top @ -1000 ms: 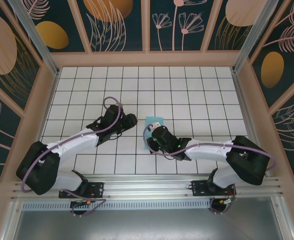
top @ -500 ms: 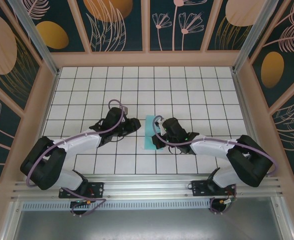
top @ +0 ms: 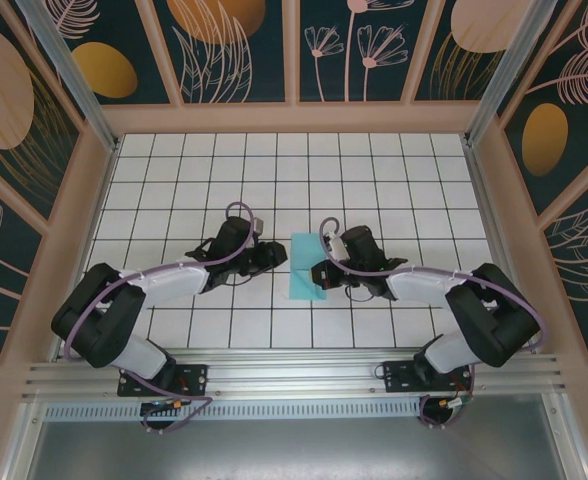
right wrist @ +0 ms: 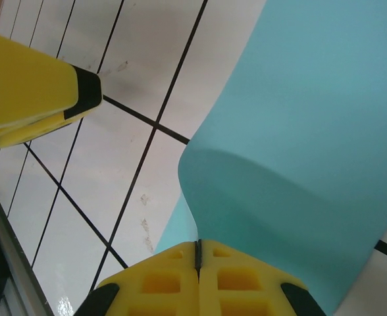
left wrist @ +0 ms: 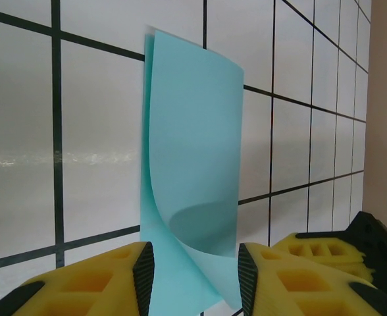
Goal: Fold a paper plane with a square sheet of paper (pick it up from the middle)
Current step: Fold the triangle a second time at the center of the table.
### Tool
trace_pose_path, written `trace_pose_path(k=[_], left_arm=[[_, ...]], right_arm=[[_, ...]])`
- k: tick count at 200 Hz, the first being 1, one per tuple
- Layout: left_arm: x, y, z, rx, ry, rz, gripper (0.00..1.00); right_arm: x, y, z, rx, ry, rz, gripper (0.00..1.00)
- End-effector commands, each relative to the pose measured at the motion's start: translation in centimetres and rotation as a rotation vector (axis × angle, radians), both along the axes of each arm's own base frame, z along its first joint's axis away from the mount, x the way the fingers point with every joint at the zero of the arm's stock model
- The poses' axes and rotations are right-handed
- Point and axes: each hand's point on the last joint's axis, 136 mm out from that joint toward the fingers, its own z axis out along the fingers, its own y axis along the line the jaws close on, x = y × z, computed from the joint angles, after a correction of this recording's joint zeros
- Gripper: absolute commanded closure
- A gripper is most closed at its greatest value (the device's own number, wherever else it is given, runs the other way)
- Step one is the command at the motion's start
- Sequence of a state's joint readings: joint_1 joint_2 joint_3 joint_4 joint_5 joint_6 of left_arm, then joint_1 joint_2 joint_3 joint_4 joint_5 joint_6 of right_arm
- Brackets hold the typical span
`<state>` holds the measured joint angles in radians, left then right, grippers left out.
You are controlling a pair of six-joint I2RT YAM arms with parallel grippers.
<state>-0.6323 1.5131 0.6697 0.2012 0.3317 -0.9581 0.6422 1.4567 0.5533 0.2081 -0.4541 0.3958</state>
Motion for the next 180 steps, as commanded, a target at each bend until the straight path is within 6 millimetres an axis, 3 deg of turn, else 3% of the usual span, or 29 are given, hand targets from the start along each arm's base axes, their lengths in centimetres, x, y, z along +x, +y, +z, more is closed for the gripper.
trace_pose_path(k=[1, 44, 77, 84, 180], left_arm=[[0.2, -1.4, 0.6, -0.023, -0.027, -0.055, 0.58], [0.2, -2.3, 0.5, -0.022, -0.024, -0.08, 0.58], [0.1, -2.7, 0.4, -0.022, -0.021, -0.092, 0.59], [0.1, -2.7, 0.5, -0.025, -0.023, -0.094, 0.59], [-0.3, -3.2, 0.1, -0.021, -0.005, -0.115, 0.59]], right_arm=[[-0.2, -0.3, -0.5, 0.03, 0.045, 0.024, 1.0], [0.6, -1.4, -0.9, 0.022, 0.065, 0.001, 1.0], [0.6, -1.2, -1.2, 0.013, 0.081, 0.025, 1.0], [1.4, -1.9, -1.3, 0.013, 0.084, -0.005, 1.0], [2.6, -1.8, -2.2, -0.019, 0.097, 0.022, 1.0]])
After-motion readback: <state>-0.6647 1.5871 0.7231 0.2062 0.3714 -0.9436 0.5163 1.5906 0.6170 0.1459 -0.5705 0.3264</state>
